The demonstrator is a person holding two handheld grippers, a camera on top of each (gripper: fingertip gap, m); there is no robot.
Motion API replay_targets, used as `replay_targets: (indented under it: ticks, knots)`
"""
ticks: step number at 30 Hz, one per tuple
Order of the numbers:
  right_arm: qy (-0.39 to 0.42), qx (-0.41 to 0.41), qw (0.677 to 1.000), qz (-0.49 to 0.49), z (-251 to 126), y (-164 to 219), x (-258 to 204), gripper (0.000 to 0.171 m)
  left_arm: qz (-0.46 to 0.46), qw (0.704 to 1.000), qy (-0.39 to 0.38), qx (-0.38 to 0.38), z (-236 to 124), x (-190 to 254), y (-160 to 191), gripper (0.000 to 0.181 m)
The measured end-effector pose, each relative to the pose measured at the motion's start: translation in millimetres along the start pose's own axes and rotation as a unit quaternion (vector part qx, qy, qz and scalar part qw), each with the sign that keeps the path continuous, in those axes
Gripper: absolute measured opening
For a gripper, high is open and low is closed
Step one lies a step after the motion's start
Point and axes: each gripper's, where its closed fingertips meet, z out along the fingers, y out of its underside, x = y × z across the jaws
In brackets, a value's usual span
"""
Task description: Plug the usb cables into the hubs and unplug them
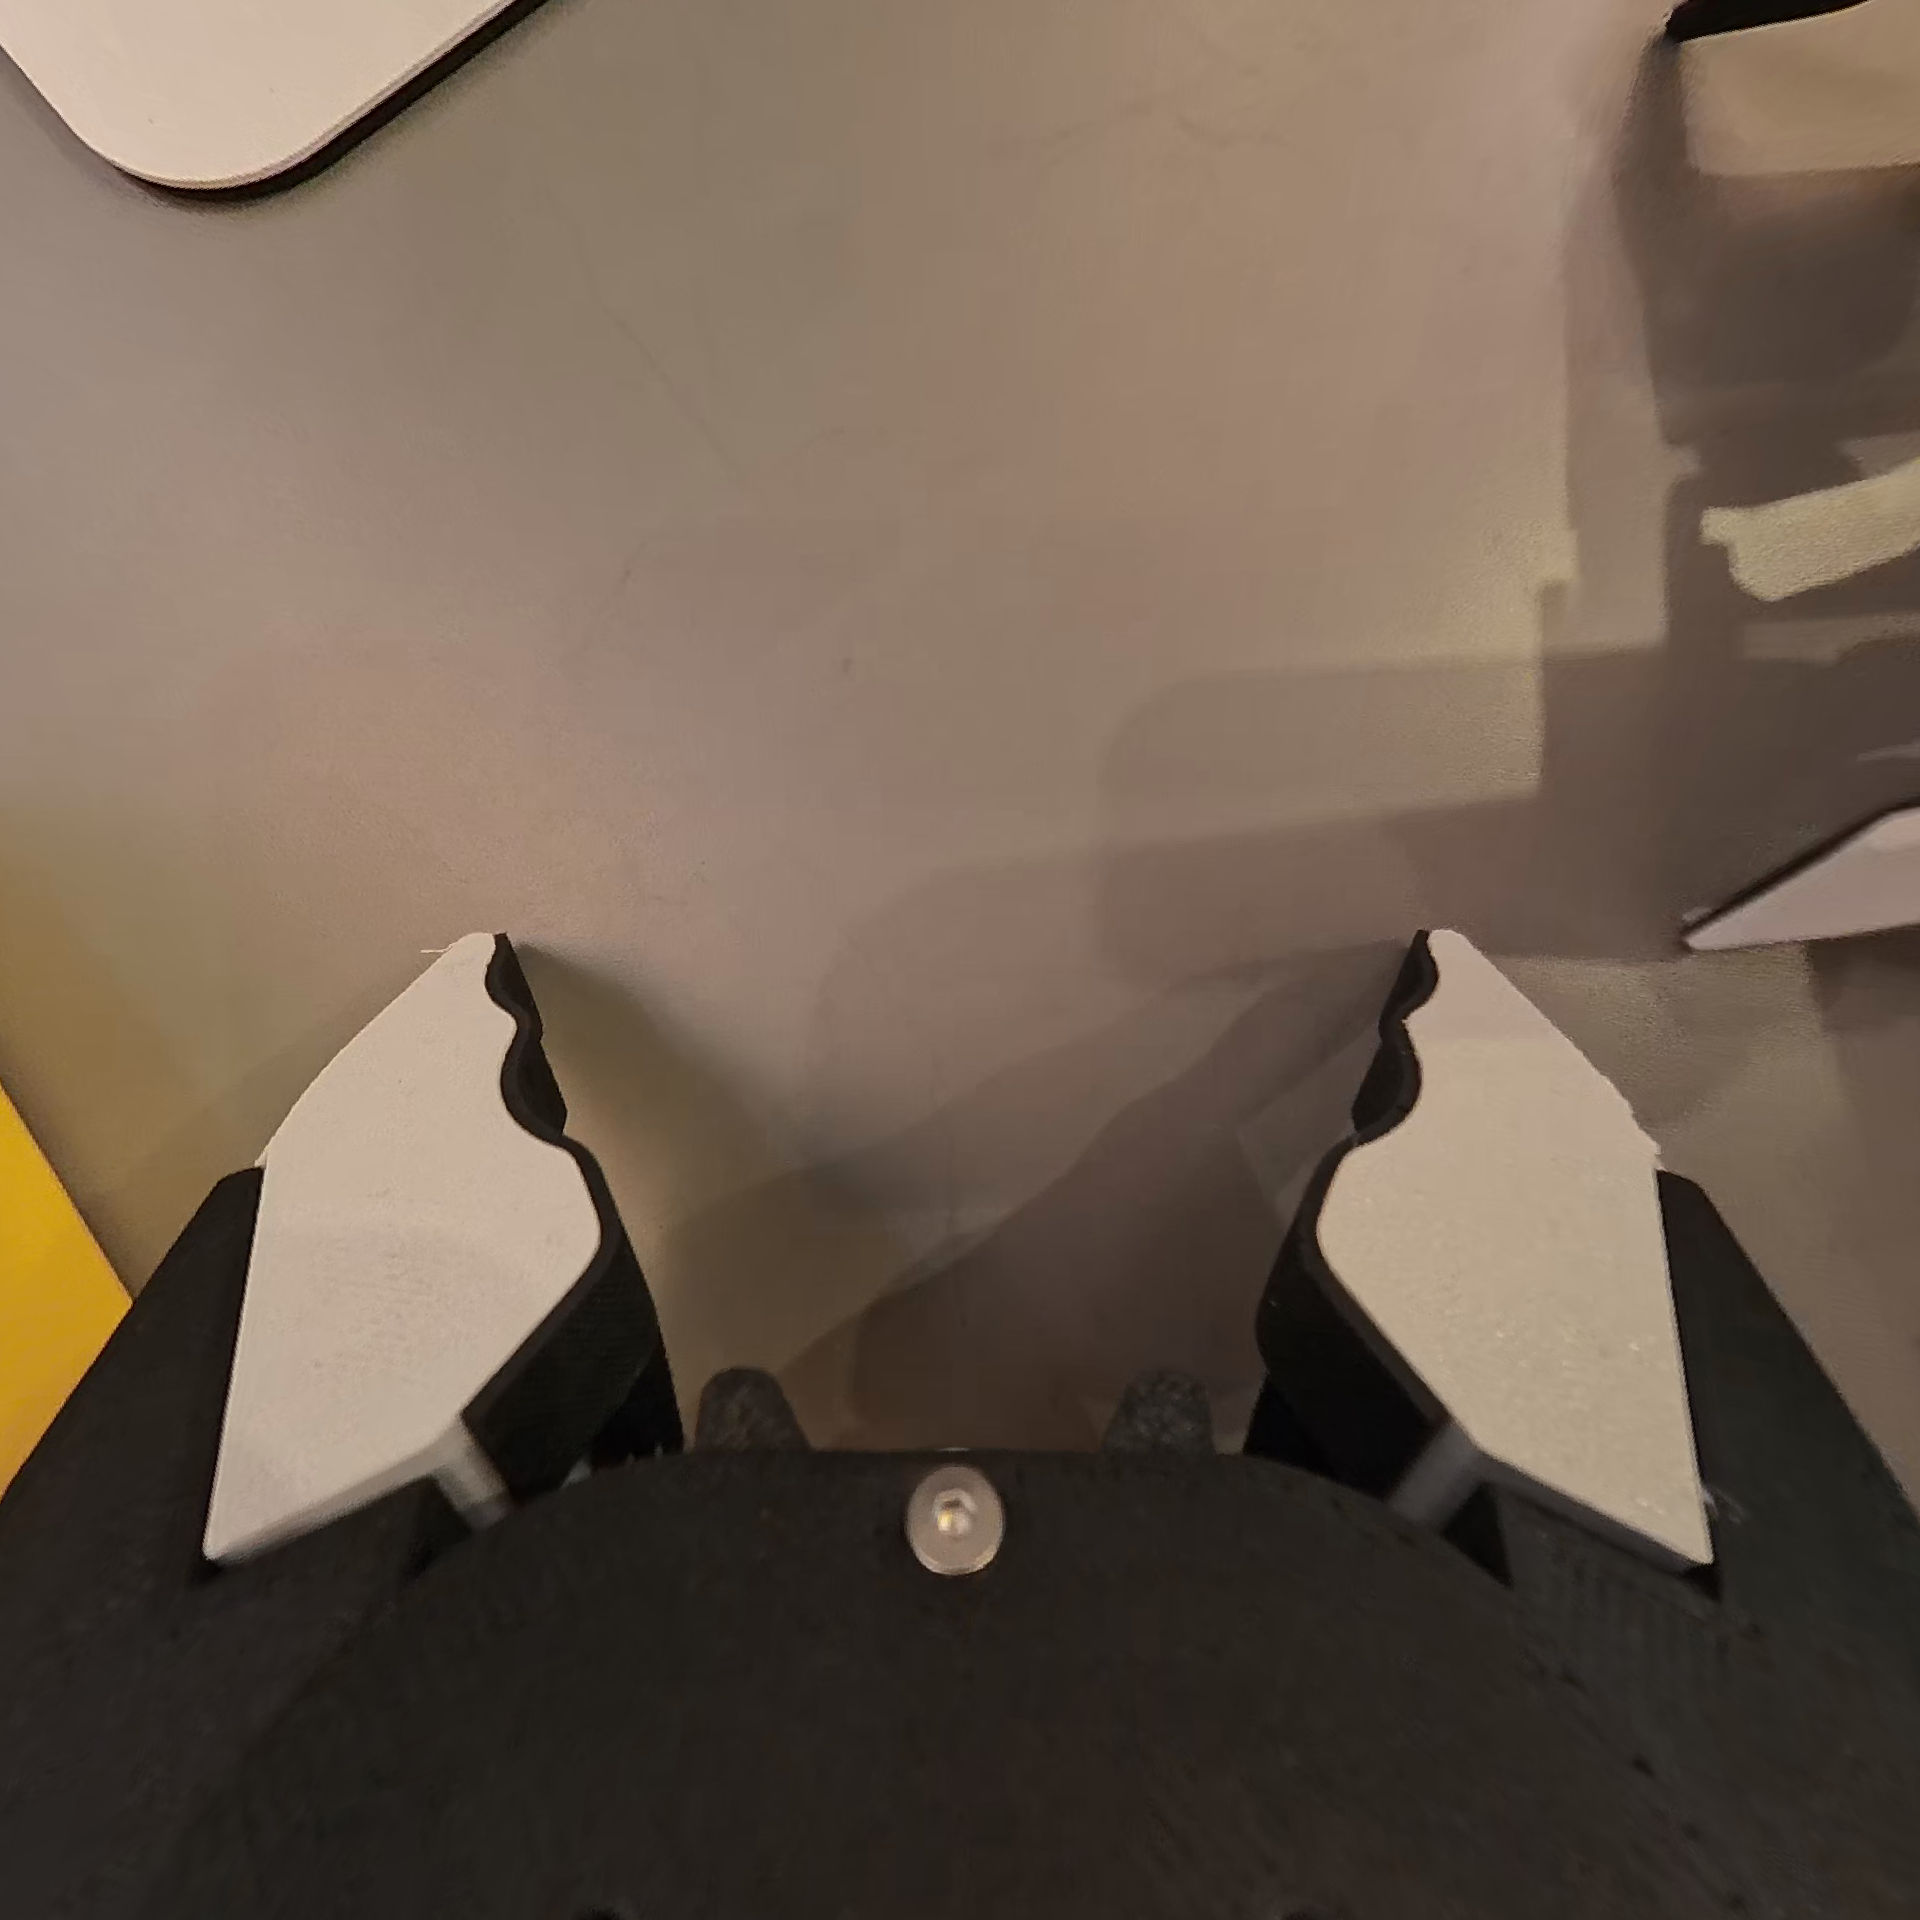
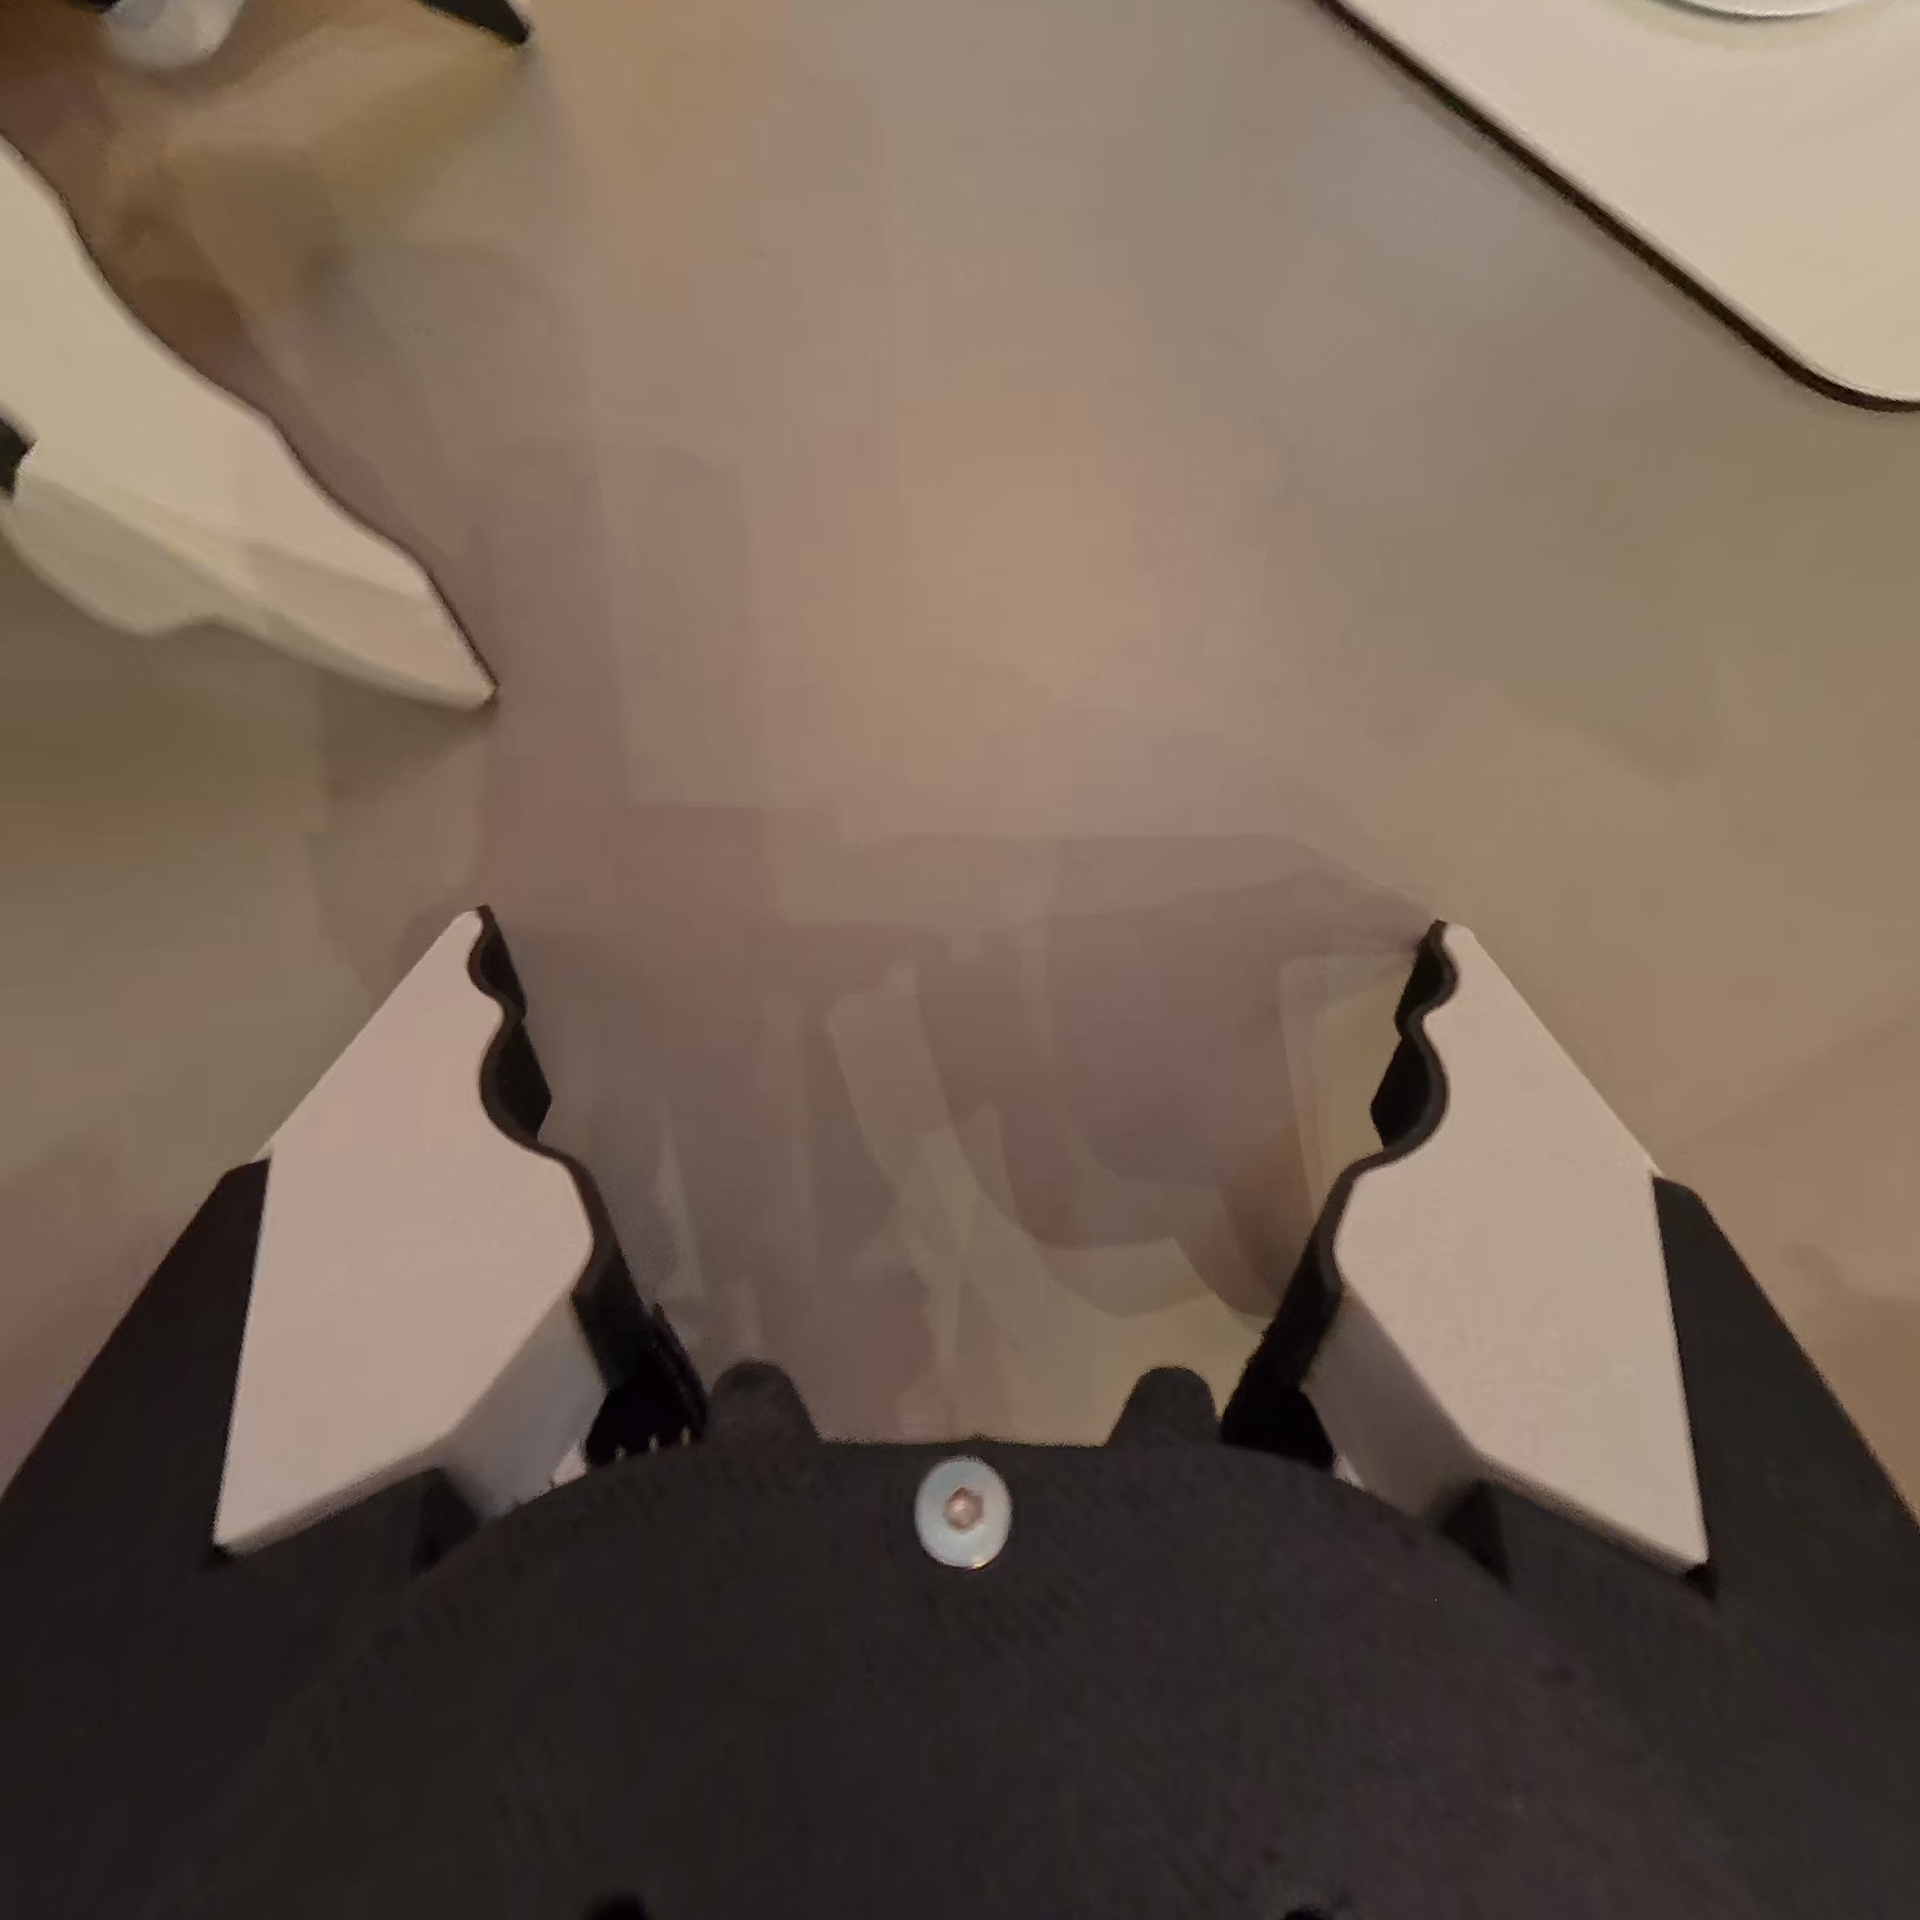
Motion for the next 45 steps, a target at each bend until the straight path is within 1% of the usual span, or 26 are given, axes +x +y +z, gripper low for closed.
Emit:
replay_targets:
  ticks: [7,13,19,21,22,23,27,32,36,37,38,39,40,41,42,43,44,45]
  knots:
    - [-0.001,0.000,1.000,-0.001,0,0,0,0.160,0.001,1.000,0.001,0.001,0,0,-1,0.146]
    - [-0.005,0.000,1.000,-0.007,0,0,0,0.159,0.009,1.000,0.006,0.001,6,2,-8,0.146]
    - [-0.031,0.002,0.999,-0.021,8,-10,1,0.160,0.008,1.000,0.006,-0.003,12,4,-16,0.146]
    - [-0.021,0.002,1.000,-0.004,9,-13,2,0.158,0.006,1.000,0.005,-0.010,15,3,-19,0.146]
    - [-0.013,-0.006,1.000,-0.016,10,-11,3,0.157,0.006,1.000,0.005,-0.012,17,3,-21,0.146]
    - [-0.015,-0.014,1.000,-0.015,11,-11,2,0.160,0.002,1.000,0.002,-0.011,19,1,-24,0.146]
    - [-0.012,-0.021,1.000,-0.013,16,-16,3,0.157,-0.010,1.000,-0.008,-0.006,23,-3,-31,0.140]
    - [-0.003,-0.025,1.000,-0.002,23,-22,4,0.160,-0.020,1.000,-0.016,-0.005,25,-5,-34,0.138]
    - [0.004,-0.025,1.000,0.010,28,-28,7,0.159,-0.028,0.999,-0.020,-0.011,31,-6,-40,0.142]
    - [0.013,-0.018,1.000,0.018,29,-32,10,0.152,-0.023,1.000,-0.017,-0.005,31,-4,-43,0.135]
    - [0.015,0.002,1.000,0.025,27,-38,12,0.128,-0.016,1.000,-0.012,0.010,30,-2,-48,0.114]
    - [-0.002,0.027,0.999,0.033,24,-44,10,0.096,-0.011,1.000,-0.009,0.025,27,0,-52,0.084]
    - [-0.003,0.031,0.999,0.045,23,-45,12,0.091,-0.005,1.000,-0.004,0.031,26,2,-52,0.065]
    - [0.001,0.043,0.998,0.045,20,-48,13,0.079,0.003,0.999,0.007,0.036,24,6,-53,0.045]
    - [0.009,0.066,0.997,0.032,15,-53,13,0.053,0.014,0.999,0.017,0.047,21,10,-54,0.024]
    - [0.011,0.085,0.996,0.020,9,-57,11,0.029,0.026,0.997,0.017,0.064,16,12,-57,0.018]
    - [0.000,0.095,0.995,0.017,4,-60,5,0.009,0.035,0.996,0.015,0.077,10,14,-59,0.011]
    - [-0.006,0.112,0.994,0.016,-2,-66,1,0.000,0.042,0.994,0.021,0.094,2,17,-62,0.005]
